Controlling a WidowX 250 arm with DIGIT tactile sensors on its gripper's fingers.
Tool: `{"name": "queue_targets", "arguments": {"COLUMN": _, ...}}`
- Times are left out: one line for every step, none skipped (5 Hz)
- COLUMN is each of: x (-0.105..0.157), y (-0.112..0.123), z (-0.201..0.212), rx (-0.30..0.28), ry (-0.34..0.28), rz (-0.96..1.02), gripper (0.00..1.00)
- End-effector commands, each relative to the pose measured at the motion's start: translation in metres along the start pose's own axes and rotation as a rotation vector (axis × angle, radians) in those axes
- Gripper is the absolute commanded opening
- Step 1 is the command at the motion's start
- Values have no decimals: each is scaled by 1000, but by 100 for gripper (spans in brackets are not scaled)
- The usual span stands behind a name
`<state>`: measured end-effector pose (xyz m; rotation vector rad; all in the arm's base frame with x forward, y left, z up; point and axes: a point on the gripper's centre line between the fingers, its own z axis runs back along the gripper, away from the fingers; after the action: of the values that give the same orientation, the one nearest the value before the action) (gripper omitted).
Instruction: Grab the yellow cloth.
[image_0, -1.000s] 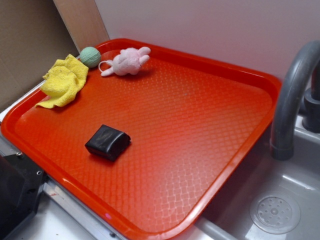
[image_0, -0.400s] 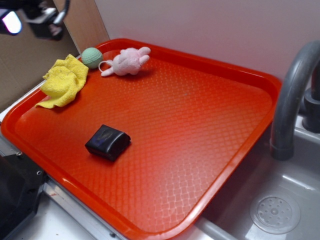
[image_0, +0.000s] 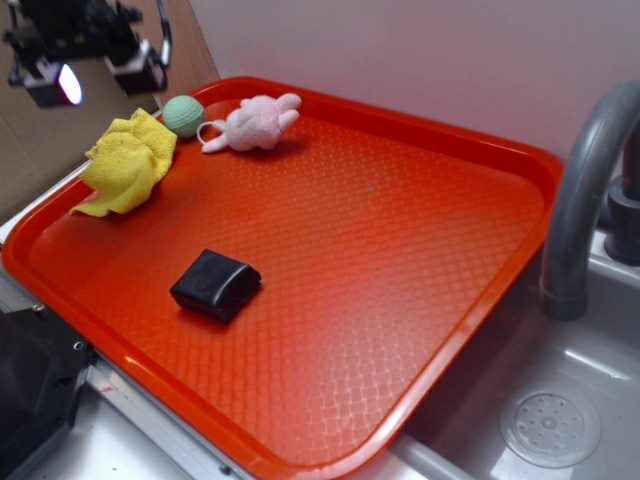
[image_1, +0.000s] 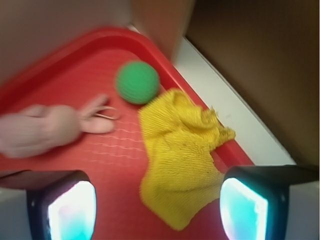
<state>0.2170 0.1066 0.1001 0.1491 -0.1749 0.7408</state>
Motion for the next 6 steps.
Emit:
{"name": "queue_targets", "arguments": {"x": 9, "y": 18, "z": 9, "rx": -4, "ry": -39, "rz": 41, "gripper": 100}}
{"name": "queue_targets", "arguments": {"x": 9, "y": 18, "z": 9, "rx": -4, "ry": -39, "rz": 41, "gripper": 100}}
{"name": "queue_targets", "arguments": {"x": 9, "y": 18, "z": 9, "rx": -4, "ry": -39, "rz": 41, "gripper": 100}}
{"name": "queue_targets", "arguments": {"x": 11, "y": 9, "z": -34, "rx": -61, "ry": -52, "rz": 17, "gripper": 100}}
{"name": "queue_targets", "arguments": {"x": 4, "y": 10, "z": -76, "rx": 7, "ry": -51, "rz": 9, "gripper": 100}}
{"name": "queue_targets", "arguments": {"x": 1, "y": 7, "z": -63, "rx": -24, "ry": -76, "rz": -1, "gripper": 0}}
